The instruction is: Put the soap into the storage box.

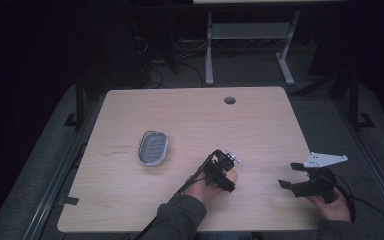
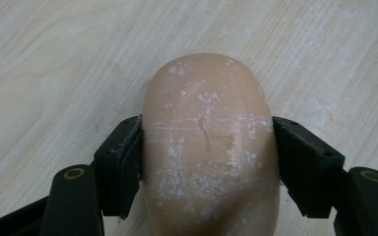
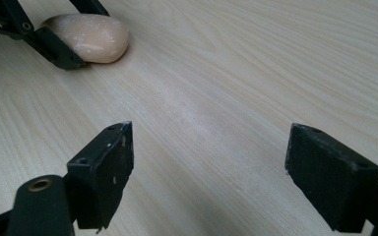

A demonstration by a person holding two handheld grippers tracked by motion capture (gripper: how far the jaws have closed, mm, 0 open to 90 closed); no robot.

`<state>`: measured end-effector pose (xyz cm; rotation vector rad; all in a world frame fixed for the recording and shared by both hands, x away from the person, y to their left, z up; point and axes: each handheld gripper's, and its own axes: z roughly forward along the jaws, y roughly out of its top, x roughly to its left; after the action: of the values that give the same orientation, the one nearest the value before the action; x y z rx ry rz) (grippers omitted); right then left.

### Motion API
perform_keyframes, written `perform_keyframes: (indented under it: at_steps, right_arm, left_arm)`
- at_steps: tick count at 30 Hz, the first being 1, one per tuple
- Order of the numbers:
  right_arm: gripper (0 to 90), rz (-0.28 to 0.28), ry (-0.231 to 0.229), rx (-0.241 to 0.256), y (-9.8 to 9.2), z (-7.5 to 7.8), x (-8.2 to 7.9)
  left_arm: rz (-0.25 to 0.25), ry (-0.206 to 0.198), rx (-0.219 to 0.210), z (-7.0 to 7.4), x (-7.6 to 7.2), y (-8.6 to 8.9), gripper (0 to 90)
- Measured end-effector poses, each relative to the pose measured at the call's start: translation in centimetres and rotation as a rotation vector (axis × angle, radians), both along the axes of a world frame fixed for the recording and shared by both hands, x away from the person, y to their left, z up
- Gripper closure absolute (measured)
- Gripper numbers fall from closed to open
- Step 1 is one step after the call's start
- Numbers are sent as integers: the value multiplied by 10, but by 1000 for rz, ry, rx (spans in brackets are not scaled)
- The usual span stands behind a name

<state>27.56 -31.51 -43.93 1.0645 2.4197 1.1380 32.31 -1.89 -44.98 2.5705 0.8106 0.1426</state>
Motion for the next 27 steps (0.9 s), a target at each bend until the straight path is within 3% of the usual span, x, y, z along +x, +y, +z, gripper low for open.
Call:
perform_keyframes:
  at_steps: [8, 15, 27]
  right_arm:
    - [180, -1, 0, 0, -1, 0, 0]
    - [180, -1, -1, -1, 0, 0, 0]
    - [179, -3, -1, 1, -1, 0, 0]
  left_arm:
    - [12, 21, -21, 1, 1, 2, 321]
    - [11, 11, 0, 1, 0, 2, 321]
    - [40, 1, -29, 15, 1, 13, 323]
